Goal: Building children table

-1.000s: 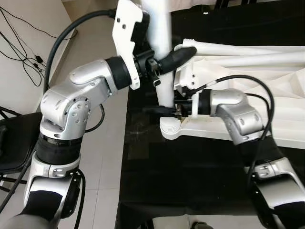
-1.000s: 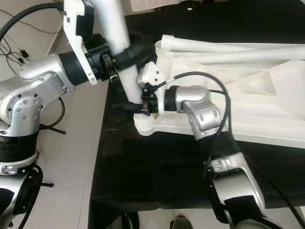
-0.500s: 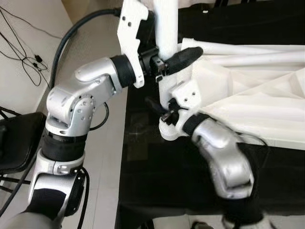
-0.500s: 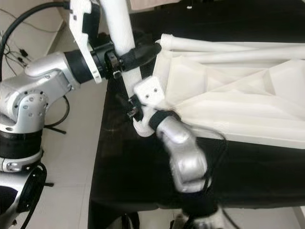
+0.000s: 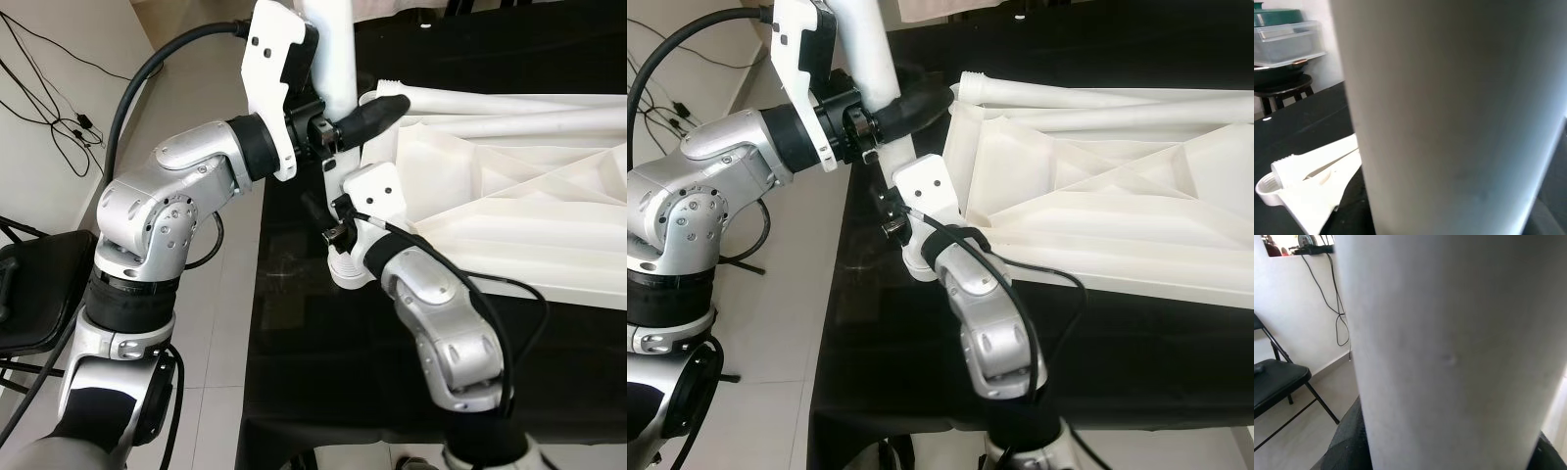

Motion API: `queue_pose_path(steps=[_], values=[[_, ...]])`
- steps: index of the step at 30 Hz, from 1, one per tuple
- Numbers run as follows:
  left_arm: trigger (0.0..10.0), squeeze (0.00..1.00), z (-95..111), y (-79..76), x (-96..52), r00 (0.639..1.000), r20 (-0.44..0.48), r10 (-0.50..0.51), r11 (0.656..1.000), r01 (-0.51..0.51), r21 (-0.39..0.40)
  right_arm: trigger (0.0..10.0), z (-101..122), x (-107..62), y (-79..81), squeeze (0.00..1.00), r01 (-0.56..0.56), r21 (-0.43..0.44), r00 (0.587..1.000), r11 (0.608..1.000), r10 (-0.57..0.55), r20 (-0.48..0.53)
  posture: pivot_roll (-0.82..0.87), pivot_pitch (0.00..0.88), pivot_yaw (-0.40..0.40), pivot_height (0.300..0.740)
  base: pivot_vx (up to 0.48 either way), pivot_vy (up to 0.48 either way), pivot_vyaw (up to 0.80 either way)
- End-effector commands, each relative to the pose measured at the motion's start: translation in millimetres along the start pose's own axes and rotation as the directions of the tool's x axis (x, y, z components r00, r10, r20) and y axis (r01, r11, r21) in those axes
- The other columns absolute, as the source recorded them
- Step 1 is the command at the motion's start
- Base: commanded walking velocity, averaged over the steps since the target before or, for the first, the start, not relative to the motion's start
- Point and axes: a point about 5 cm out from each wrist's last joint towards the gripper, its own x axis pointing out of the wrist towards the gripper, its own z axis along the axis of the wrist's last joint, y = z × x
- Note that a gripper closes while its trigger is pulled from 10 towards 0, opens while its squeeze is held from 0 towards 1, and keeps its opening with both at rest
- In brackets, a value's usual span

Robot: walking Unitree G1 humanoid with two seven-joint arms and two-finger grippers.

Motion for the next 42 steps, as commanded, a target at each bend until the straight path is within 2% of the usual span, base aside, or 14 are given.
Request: queue_pose_path(steps=[1, 5, 7, 11, 12, 14, 15, 19, 20, 28, 29, 30, 31, 42], values=[[0.0, 0.0, -1.5, 0.2, -0.2, 1.0, -0.004, -0.005, 1.0, 0.005, -0.003, 0.0, -37.1, -2.0, 2.0, 0.0, 0.007, 0.034, 0.981, 0.999, 0.0, -0.196, -0.01, 0.23, 0.141, 0.74, 0.0, 0.0, 0.0], [0.0, 0.0, -0.9, 0.0, -0.2, 1.0, -0.002, -0.006, 1.0, 0.006, -0.004, 0.0, -35.9, -1.3, 1.8, 0.0, -0.001, 0.035, 0.982, 0.999, 0.008, -0.191, -0.01, 0.23, 0.141, 0.74, 0.0, 0.0, 0.0], [0.0, 0.0, -0.4, -0.8, -0.6, 1.0, 0.002, -0.008, 1.0, 0.008, -0.008, 10.0, -28.9, 2.2, 6.0, 0.0, -0.05, 0.042, 0.986, 0.998, 0.056, -0.154, -0.01, 0.225, 0.139, 0.74, 0.0, 0.0, 0.0], [0.0, 0.0, -0.2, -1.9, -0.6, 1.0, 0.004, -0.012, 1.0, 0.012, -0.011, 10.0, -17.3, 6.9, 11.8, 0.0, -0.13, 0.091, 0.987, 0.987, 0.137, -0.079, -0.02, 0.224, 0.141, 0.74, 0.0, 0.0, 0.0], [0.0, 0.0, -0.3, -2.8, 0.1, 1.0, 0.005, -0.018, 1.0, 0.018, -0.013, 10.0, -7.7, 10.5, 14.7, 1.0, -0.233, 0.119, 0.971, 0.965, 0.237, -0.016, -0.02, 0.225, 0.141, 0.74, 0.0, 0.0, 0.0], [0.0, 0.0, -0.5, -4.0, 0.9, 1.0, 0.006, -0.027, 1.0, 0.027, -0.016, 10.0, 4.9, 13.6, 13.5, 1.0, -0.358, 0.112, 0.933, 0.927, 0.353, 0.065, -0.02, 0.226, 0.144, 0.74, 0.0, 0.0, 0.0], [0.0, 0.0, -1.1, -5.1, 1.7, 0.999, 0.007, -0.037, 0.999, 0.037, -0.022, 10.0, 17.1, 14.9, 10.2, 1.0, -0.512, 0.075, 0.856, 0.856, 0.5, 0.134, -0.02, 0.228, 0.144, 0.74, 0.0, 0.0, 0.0], [0.0, 0.0, -1.6, -5.5, 2.3, 0.999, 0.006, -0.047, 0.999, 0.047, -0.025, 10.0, 25.3, 17.3, 2.9, 1.0, -0.605, -0.01, 0.786, 0.796, 0.6, 0.148, -0.02, 0.229, 0.146, 0.74, 0.0, 0.0, 0.0], [0.0, 0.0, -2.2, -6.3, 3.5, 0.998, 0.004, -0.062, 0.998, 0.062, -0.03, 10.0, 35.8, 21.7, -9.8, 0.0, -0.748, -0.128, 0.64, 0.651, 0.759, 0.118, 0.0, 0.232, 0.145, 0.74, 0.0, 0.0, 0.0], [0.0, 0.0, 1.7, -8.1, 7.2, 0.997, 0.005, -0.072, 0.997, 0.072, -0.031, 10.0, 38.7, 28.6, -9.3, 0.0, -0.881, -0.168, 0.44, 0.442, 0.896, 0.053, 0.0, 0.234, 0.15, 0.74, 0.0, 0.0, 0.0], [0.0, 0.0, 3.4, -8.9, 8.6, 0.997, 0.007, -0.074, 0.997, 0.074, -0.031, 8.2, 37.4, 31.1, -8.2, 0.0, -0.892, -0.172, 0.419, 0.419, 0.907, 0.038, 0.0, 0.235, 0.15, 0.74, 0.0, 0.0, 0.0], [0.0, 0.0, 3.4, -8.9, 8.6, 0.997, 0.007, -0.074, 0.997, 0.074, -0.031, 8.2, 37.4, 31.1, -8.2, 0.0, -0.892, -0.172, 0.419, 0.419, 0.907, 0.038, 0.0, 0.235, 0.15, 0.74, 0.0, 0.0, 0.0], [0.0, 0.0, 4.9, -9.9, 9.7, 0.997, 0.009, -0.076, 0.997, 0.076, -0.032, 0.0, 35.2, 32.4, -6.3, 0.0, -0.904, -0.176, 0.393, 0.39, 0.919, 0.015, 0.0, 0.237, 0.15, 0.74, 0.0, 0.0, 0.0], [0.0, 0.0, 11.3, -13.2, 7.8, 0.996, 0.014, -0.085, 0.996, 0.085, -0.03, 0.0, 24.1, 31.0, -0.1, 0.0, -0.948, -0.187, 0.273, 0.259, 0.96, -0.057, 0.01, 0.24, 0.15, 0.74, 0.0, 0.0, 0.0]])
